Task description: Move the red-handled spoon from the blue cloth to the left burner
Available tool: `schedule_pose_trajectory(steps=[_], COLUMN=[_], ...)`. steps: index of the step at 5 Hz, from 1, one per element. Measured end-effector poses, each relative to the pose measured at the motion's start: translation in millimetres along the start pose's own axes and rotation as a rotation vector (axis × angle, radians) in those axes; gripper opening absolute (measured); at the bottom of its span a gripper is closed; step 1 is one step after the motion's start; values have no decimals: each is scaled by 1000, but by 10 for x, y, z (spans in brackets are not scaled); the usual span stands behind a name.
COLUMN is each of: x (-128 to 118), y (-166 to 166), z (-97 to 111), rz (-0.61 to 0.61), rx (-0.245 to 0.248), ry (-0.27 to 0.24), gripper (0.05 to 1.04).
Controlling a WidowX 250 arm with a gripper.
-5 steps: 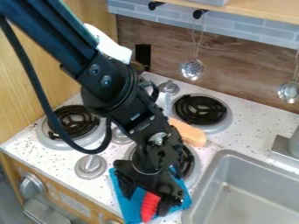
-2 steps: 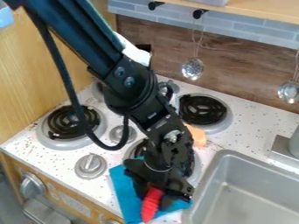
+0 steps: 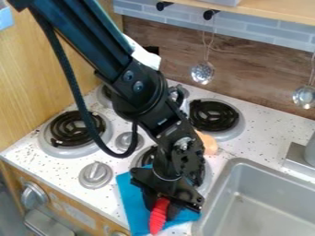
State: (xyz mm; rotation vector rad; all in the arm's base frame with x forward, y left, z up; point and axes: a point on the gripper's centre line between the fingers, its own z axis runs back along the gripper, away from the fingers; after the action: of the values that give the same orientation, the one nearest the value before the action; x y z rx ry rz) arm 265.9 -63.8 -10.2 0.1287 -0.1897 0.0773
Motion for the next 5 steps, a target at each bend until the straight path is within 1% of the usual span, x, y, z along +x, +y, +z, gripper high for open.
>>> schedule_pose_trajectory(steps=[1, 2, 3, 4, 5], x=[10, 47, 125, 275, 413], y=[-3, 145, 349, 600, 866], z=[186, 407, 605, 649, 549], rz=[-17, 13, 68, 98, 70], rx=[-38, -65, -78, -52, -13], ry=[-29, -20, -22, 24, 91], gripper=[468, 469, 468, 469, 468])
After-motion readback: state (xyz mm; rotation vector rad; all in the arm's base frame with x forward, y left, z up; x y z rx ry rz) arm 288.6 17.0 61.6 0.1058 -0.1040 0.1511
